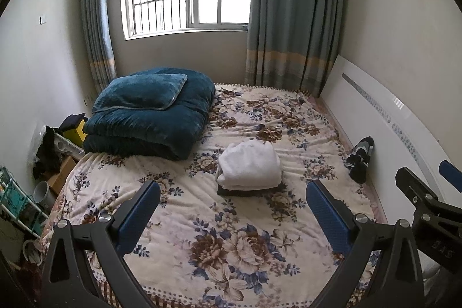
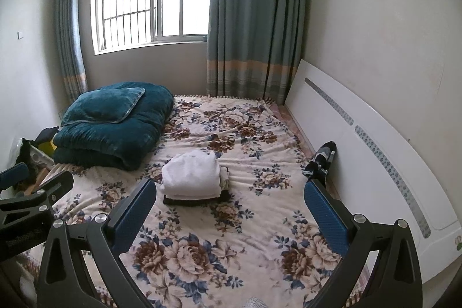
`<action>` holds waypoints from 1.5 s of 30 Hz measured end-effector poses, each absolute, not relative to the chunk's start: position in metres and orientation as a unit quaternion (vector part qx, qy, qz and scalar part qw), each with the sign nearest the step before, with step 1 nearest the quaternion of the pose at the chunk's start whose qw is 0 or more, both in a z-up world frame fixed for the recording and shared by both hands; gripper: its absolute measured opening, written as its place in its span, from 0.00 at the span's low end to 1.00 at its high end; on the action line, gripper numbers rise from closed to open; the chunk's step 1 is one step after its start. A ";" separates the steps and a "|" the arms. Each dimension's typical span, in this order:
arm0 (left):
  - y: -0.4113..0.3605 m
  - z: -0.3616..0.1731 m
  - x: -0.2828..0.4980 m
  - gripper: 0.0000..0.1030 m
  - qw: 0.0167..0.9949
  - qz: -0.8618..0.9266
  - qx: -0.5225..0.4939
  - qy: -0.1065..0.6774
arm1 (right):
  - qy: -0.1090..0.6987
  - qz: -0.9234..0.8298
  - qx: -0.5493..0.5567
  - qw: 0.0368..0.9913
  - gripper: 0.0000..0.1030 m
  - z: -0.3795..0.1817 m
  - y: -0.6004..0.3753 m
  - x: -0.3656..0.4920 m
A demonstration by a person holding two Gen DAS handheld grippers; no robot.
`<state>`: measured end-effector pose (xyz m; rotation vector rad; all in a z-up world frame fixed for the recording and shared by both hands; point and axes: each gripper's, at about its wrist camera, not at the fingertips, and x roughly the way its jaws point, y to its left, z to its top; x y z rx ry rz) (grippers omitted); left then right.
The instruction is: Fold small clothes
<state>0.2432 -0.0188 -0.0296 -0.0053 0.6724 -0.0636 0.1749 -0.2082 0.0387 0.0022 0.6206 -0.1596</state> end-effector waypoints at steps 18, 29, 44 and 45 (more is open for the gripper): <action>-0.017 -0.028 0.240 1.00 0.945 -0.029 -0.004 0.327 | 0.306 -0.074 0.004 0.949 1.00 0.044 -0.209 0.175; -0.017 -0.022 0.241 1.00 0.946 -0.026 -0.003 0.323 | 0.304 -0.073 0.004 0.950 1.00 0.045 -0.208 0.173; -0.016 -0.019 0.241 1.00 0.947 -0.028 -0.003 0.321 | 0.302 -0.073 0.002 0.951 1.00 0.050 -0.202 0.175; -0.017 -0.019 0.240 1.00 0.947 -0.028 -0.004 0.321 | 0.302 -0.072 0.002 0.951 1.00 0.051 -0.202 0.178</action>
